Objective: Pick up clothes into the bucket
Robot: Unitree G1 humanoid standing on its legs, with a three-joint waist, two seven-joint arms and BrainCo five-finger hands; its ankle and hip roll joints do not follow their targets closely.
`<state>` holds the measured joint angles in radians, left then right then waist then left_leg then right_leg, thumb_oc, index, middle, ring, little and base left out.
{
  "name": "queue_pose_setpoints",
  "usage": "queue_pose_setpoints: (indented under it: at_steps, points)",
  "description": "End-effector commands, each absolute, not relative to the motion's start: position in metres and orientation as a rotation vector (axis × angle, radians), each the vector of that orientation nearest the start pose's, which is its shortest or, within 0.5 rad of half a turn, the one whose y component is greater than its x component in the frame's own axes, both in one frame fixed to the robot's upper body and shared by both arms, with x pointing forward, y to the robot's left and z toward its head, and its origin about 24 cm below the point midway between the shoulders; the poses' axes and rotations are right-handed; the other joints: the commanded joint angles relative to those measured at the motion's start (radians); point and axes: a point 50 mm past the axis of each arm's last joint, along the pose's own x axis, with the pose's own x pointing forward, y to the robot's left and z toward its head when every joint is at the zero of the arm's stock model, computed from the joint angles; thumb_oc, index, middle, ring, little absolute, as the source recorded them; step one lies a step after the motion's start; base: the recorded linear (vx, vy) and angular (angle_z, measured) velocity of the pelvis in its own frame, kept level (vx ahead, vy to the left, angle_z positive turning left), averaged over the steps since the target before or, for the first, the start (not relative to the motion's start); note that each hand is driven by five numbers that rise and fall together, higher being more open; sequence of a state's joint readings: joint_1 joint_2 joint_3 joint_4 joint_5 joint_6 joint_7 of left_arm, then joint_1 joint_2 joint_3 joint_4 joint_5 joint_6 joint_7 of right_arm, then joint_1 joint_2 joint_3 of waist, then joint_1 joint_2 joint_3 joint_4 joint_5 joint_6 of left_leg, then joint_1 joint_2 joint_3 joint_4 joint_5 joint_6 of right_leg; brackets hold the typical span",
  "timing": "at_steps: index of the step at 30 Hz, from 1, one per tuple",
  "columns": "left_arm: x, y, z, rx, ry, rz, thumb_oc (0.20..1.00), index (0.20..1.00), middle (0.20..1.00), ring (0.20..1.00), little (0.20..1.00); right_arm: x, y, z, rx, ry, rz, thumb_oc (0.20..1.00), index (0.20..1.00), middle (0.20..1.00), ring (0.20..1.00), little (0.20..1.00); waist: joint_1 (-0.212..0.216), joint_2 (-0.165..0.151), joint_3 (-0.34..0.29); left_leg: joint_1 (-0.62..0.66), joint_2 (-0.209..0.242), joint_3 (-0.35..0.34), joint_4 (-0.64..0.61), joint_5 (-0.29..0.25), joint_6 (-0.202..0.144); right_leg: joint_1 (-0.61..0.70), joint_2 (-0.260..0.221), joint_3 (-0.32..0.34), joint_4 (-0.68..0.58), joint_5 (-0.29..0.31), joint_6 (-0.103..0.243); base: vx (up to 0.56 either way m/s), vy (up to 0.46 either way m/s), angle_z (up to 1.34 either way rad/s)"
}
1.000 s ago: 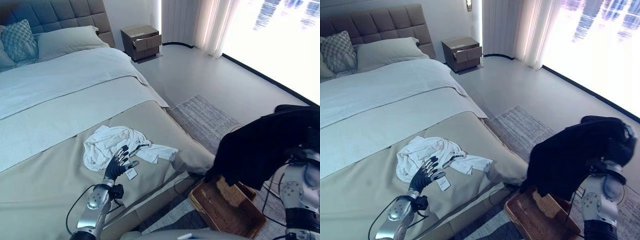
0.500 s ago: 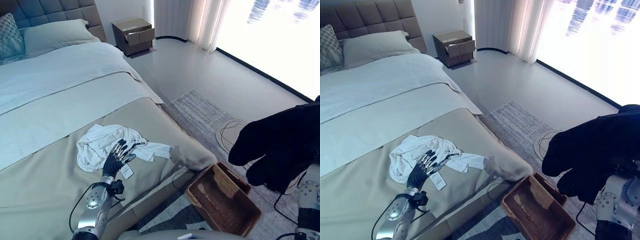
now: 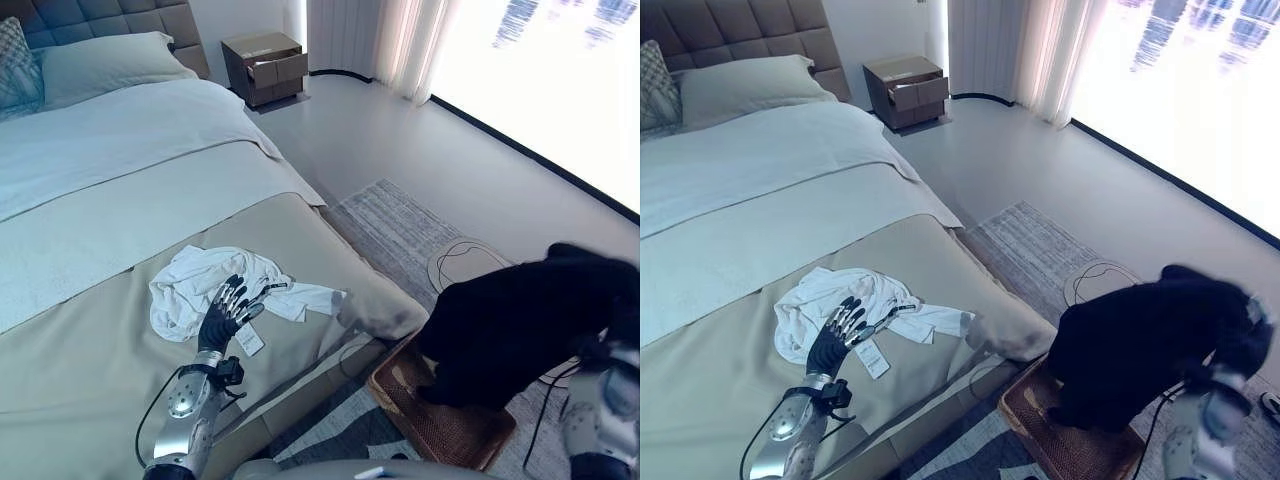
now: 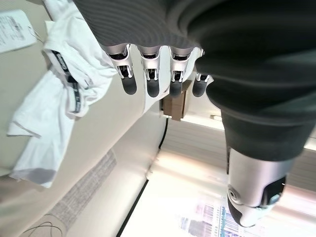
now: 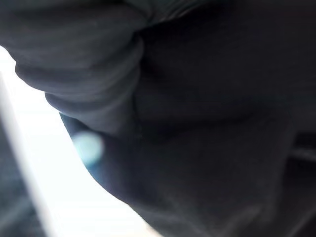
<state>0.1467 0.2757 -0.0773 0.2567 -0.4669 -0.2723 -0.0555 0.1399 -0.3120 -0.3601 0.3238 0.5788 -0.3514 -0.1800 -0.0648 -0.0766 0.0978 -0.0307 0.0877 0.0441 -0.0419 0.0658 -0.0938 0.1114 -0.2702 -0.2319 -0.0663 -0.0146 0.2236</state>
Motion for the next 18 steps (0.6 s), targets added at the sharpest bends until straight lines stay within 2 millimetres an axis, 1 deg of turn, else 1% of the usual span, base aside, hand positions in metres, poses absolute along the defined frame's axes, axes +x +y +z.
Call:
queue_pose_setpoints:
  at_steps: [1, 2, 4, 5, 6, 7, 8, 9, 10, 11, 12, 13, 14, 15, 16, 17, 18]
  points:
    - [0.218, 0.221, 0.013, -0.182, -0.052, 0.072, 1.0, 1.0, 1.0, 1.0, 1.0, 0.196, -0.34, 0.047, 0.118, -0.221, -0.707, 0.2, 0.2, 0.2, 0.2, 0.2, 0.001, 0.006, 0.003, -0.024, -0.021, -0.001, 0.174, -0.149, 0.056, -0.13, 0.04, 0.031, 0.104, 0.076, -0.044, -0.09, 0.017, -0.02]
    - [0.219, 0.218, 0.017, -0.197, -0.073, 0.056, 1.0, 1.0, 1.0, 1.0, 1.0, 0.202, -0.335, 0.037, 0.104, -0.163, -0.692, 0.2, 0.2, 0.2, 0.2, 0.2, 0.005, 0.011, 0.031, -0.041, -0.027, -0.001, 0.21, -0.159, 0.059, -0.14, 0.033, 0.037, 0.128, 0.07, -0.045, -0.13, 0.028, -0.03]
    - [0.22, 0.217, 0.021, -0.215, -0.096, 0.05, 1.0, 1.0, 1.0, 1.0, 1.0, 0.211, -0.329, 0.038, 0.091, -0.162, -0.67, 0.2, 0.2, 0.2, 0.2, 0.2, 0.008, 0.017, 0.066, -0.069, -0.034, 0.001, 0.252, -0.171, 0.062, -0.161, 0.023, 0.042, 0.158, 0.064, -0.045, -0.16, 0.032, -0.03]
    - [0.221, 0.215, 0.023, -0.231, -0.11, 0.041, 1.0, 1.0, 1.0, 1.0, 1.0, 0.216, -0.328, 0.035, 0.102, -0.149, -0.675, 0.2, 0.2, 0.2, 0.2, 0.2, 0.009, 0.022, 0.093, -0.088, -0.037, 0.0, 0.274, -0.175, 0.063, -0.181, 0.014, 0.044, 0.179, 0.062, -0.045, -0.13, 0.025, 0.0]
    - [0.222, 0.216, 0.024, -0.232, -0.114, 0.041, 1.0, 1.0, 1.0, 1.0, 1.0, 0.217, -0.329, 0.036, 0.104, -0.152, -0.675, 0.2, 0.2, 0.2, 0.2, 0.2, 0.008, 0.022, 0.095, -0.094, -0.037, 0.0, 0.282, -0.178, 0.064, -0.187, 0.013, 0.045, 0.186, 0.06, -0.045, -0.24, 0.05, 0.0]
    - [0.225, 0.214, 0.03, -0.248, -0.143, 0.032, 1.0, 1.0, 1.0, 1.0, 1.0, 0.229, -0.325, 0.042, 0.103, -0.173, -0.664, 0.2, 0.2, 0.2, 0.2, 0.2, 0.007, 0.03, 0.142, -0.135, -0.04, -0.002, 0.321, -0.183, 0.064, -0.235, 0.001, 0.051, 0.232, 0.059, -0.045, -0.16, 0.037, -0.01]
    - [0.226, 0.214, 0.031, -0.248, -0.146, 0.033, 1.0, 1.0, 1.0, 1.0, 1.0, 0.23, -0.325, 0.043, 0.104, -0.176, -0.663, 0.2, 0.2, 0.2, 0.2, 0.2, 0.006, 0.031, 0.141, -0.144, -0.039, -0.001, 0.33, -0.186, 0.064, -0.245, 0.0, 0.053, 0.24, 0.056, -0.045, -0.29, 0.062, -0.03]
    - [0.229, 0.211, 0.039, -0.251, -0.182, 0.011, 1.0, 1.0, 1.0, 1.0, 1.0, 0.24, -0.324, 0.047, 0.091, -0.184, -0.663, 0.2, 0.2, 0.2, 0.2, 0.2, 0.004, 0.039, 0.183, -0.189, -0.041, -0.002, 0.368, -0.189, 0.065, -0.297, -0.01, 0.065, 0.281, 0.053, -0.047, -0.15, 0.031, 0.02]
    - [0.229, 0.212, 0.039, -0.252, -0.185, 0.011, 1.0, 1.0, 1.0, 1.0, 1.0, 0.241, -0.324, 0.048, 0.092, -0.186, -0.663, 0.2, 0.2, 0.2, 0.2, 0.2, 0.004, 0.04, 0.182, -0.197, -0.041, -0.002, 0.375, -0.192, 0.065, -0.305, -0.01, 0.066, 0.287, 0.051, -0.047, -0.2, 0.033, 0.01]
    - [0.231, 0.211, 0.043, -0.249, -0.198, 0.003, 1.0, 1.0, 1.0, 1.0, 1.0, 0.246, -0.325, 0.052, 0.088, -0.194, -0.67, 0.2, 0.2, 0.2, 0.2, 0.2, 0.004, 0.044, 0.196, -0.229, -0.039, -0.003, 0.4, -0.194, 0.064, -0.337, -0.015, 0.069, 0.313, 0.047, -0.049, -0.19, 0.015, 0.05]
    - [0.231, 0.21, 0.051, -0.243, -0.232, -0.012, 1.0, 1.0, 1.0, 1.0, 1.0, 0.253, -0.327, 0.059, 0.084, -0.217, -0.684, 0.2, 0.2, 0.2, 0.2, 0.2, 0.003, 0.051, 0.22, -0.286, -0.042, -0.001, 0.438, -0.197, 0.063, -0.396, -0.017, 0.077, 0.351, 0.041, -0.054, -0.18, 0.014, 0.04]
    - [0.231, 0.21, 0.051, -0.243, -0.234, -0.012, 1.0, 1.0, 1.0, 1.0, 1.0, 0.253, -0.327, 0.06, 0.084, -0.219, -0.684, 0.2, 0.2, 0.2, 0.2, 0.2, 0.003, 0.052, 0.218, -0.293, -0.042, -0.001, 0.443, -0.199, 0.064, -0.403, -0.017, 0.078, 0.355, 0.04, -0.055, -0.18, 0.013, 0.05]
    - [0.232, 0.209, 0.055, -0.238, -0.25, -0.025, 1.0, 1.0, 1.0, 1.0, 1.0, 0.255, -0.332, 0.062, 0.079, -0.222, -0.708, 0.2, 0.2, 0.2, 0.2, 0.2, 0.003, 0.055, 0.225, -0.326, -0.042, -0.002, 0.466, -0.201, 0.064, -0.438, -0.019, 0.08, 0.376, 0.037, -0.056, -0.16, -0.004, 0.05]
    - [0.232, 0.209, 0.06, -0.234, -0.268, -0.037, 1.0, 1.0, 1.0, 1.0, 1.0, 0.259, -0.339, 0.069, 0.072, -0.239, -0.74, 0.2, 0.2, 0.2, 0.2, 0.2, 0.002, 0.06, 0.242, -0.387, -0.041, -0.002, 0.5, -0.202, 0.063, -0.501, -0.019, 0.086, 0.414, 0.032, -0.061, -0.16, -0.005, 0.02]
    - [0.232, 0.208, 0.06, -0.235, -0.27, -0.037, 1.0, 1.0, 1.0, 1.0, 1.0, 0.26, -0.339, 0.07, 0.072, -0.24, -0.74, 0.2, 0.2, 0.2, 0.2, 0.2, 0.002, 0.061, 0.237, -0.397, -0.04, -0.001, 0.506, -0.203, 0.063, -0.511, -0.019, 0.088, 0.419, 0.03, -0.061, -0.19, -0.015, 0.01]
    - [0.232, 0.208, 0.064, -0.233, -0.285, -0.046, 1.0, 1.0, 1.0, 1.0, 1.0, 0.26, -0.346, 0.075, 0.058, -0.248, -0.772, 0.2, 0.2, 0.2, 0.2, 0.2, -0.002, 0.066, 0.248, -0.45, -0.039, 0.0, 0.532, -0.203, 0.064, -0.569, -0.015, 0.093, 0.449, 0.026, -0.066, -0.09, -0.007, 0.01]
    - [0.232, 0.208, 0.065, -0.234, -0.286, -0.046, 1.0, 1.0, 1.0, 1.0, 1.0, 0.26, -0.347, 0.076, 0.058, -0.25, -0.772, 0.2, 0.2, 0.2, 0.2, 0.2, -0.002, 0.067, 0.245, -0.458, -0.038, 0.0, 0.537, -0.205, 0.064, -0.577, -0.015, 0.095, 0.454, 0.025, -0.066, -0.16, -0.017, 0.01]
